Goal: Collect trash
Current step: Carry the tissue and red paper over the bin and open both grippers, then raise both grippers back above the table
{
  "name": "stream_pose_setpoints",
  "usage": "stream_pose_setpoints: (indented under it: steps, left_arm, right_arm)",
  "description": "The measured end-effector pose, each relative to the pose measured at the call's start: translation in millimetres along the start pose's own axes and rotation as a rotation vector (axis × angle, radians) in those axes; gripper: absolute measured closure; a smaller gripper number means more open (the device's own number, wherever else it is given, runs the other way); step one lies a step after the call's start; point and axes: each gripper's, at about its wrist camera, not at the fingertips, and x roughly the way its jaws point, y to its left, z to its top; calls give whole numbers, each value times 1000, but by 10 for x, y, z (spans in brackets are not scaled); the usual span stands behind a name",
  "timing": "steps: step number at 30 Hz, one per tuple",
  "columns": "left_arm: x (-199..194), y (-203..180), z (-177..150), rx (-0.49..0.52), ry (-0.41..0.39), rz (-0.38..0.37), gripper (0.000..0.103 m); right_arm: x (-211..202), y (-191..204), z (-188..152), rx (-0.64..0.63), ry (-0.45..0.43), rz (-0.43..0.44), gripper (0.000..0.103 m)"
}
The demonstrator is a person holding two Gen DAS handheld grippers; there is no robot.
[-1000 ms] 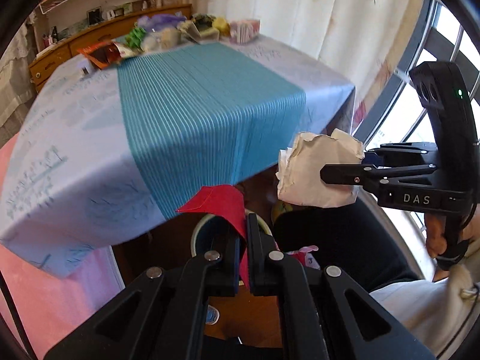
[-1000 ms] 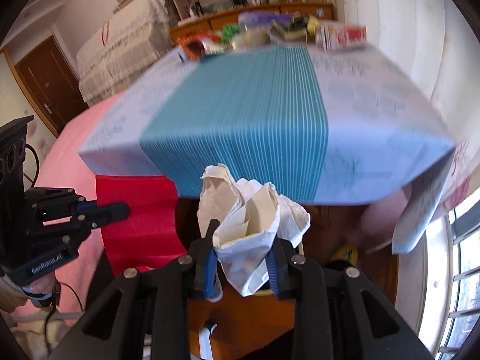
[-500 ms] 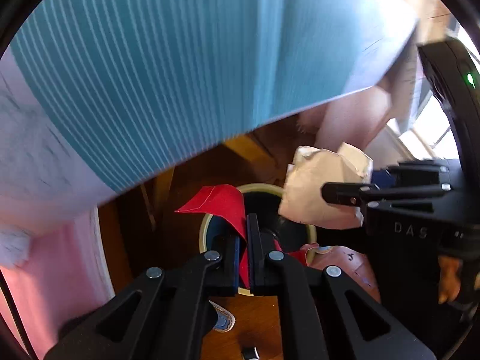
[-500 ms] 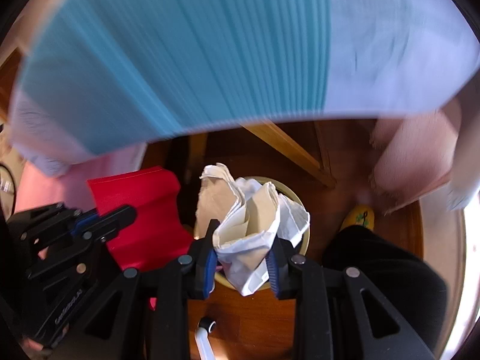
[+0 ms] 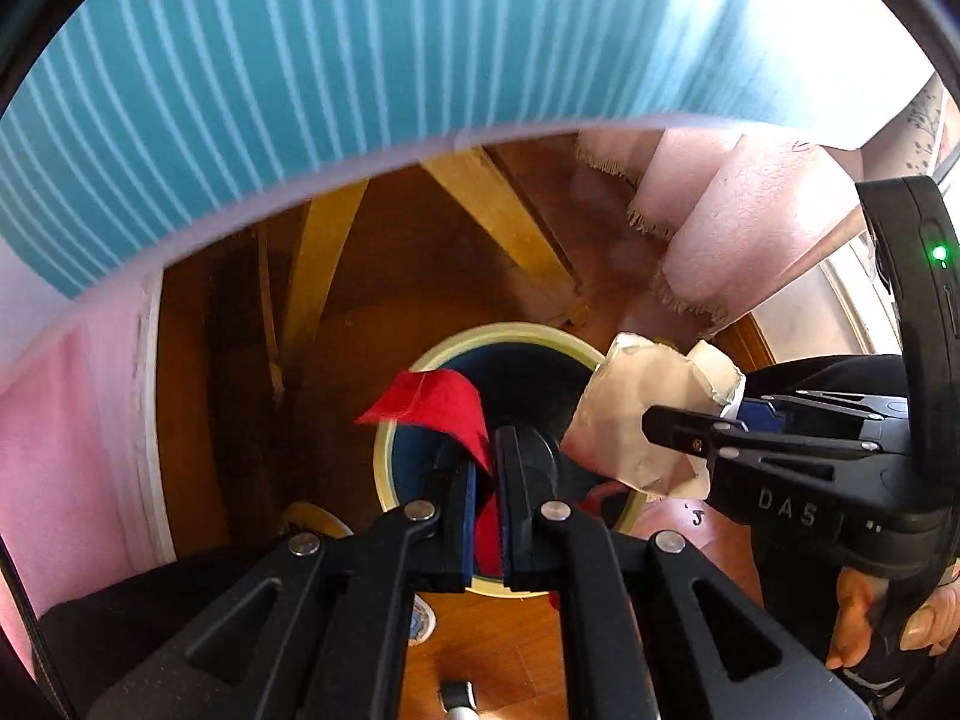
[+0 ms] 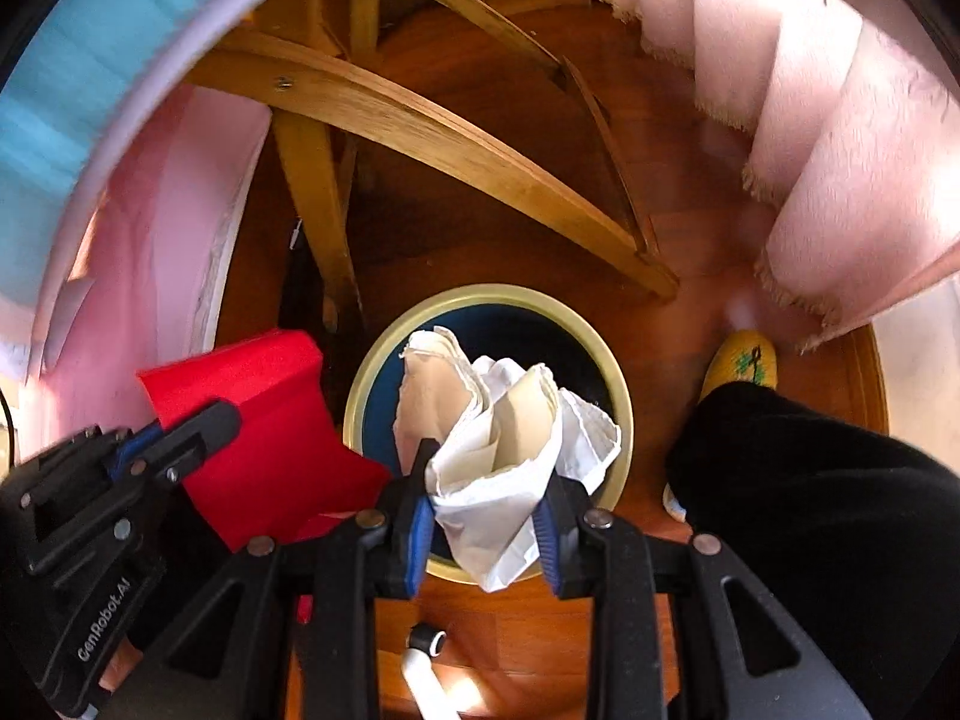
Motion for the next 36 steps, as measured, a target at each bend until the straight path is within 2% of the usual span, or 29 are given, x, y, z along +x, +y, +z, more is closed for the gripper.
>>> stream_pose_setpoints:
  steps: [3,4,6,7,8,9,13,17,25,30,36]
  left_arm:
    - [75,40,37,-22,24,-15,89]
    - [79,60,57,-27,23,-19,82]
    - [75,91,94,-40,19,-20,65]
    - [66,109,98,-49,15,-19,44]
    - [57,130,99,-57,11,-12,27]
    - [41,144,103,-64,1,-3,25]
    - [45,179,103,-71,2,-4,25]
    - [-7,148,80,-71,-14,32,24]
    - [-217,139,53,-88,-91,70,24]
    - [-320,140,30,-100,-115,31,24]
    - [-522,56,-9,-70,-118,11,24]
  right_arm:
    - [49,5,37,25,3,8,73]
    - [70,2,38,27,2,8,72]
    - [94,-3,52,37,4,13,61]
    - [107,-7,54,42,4,18,50]
    - [106,-11,56,50,0,23,43]
    - [102,-13,57,54,-6,29,42]
    - [111,-1,65,48,-12,25,42]
    - [99,11,54,37,-19,9,42]
    - [67,43,24,7,-28,-23,42]
    - [-12,87,-10,-26,-43,-37,42]
    - [-238,155,-52,-67,-107,-45,42]
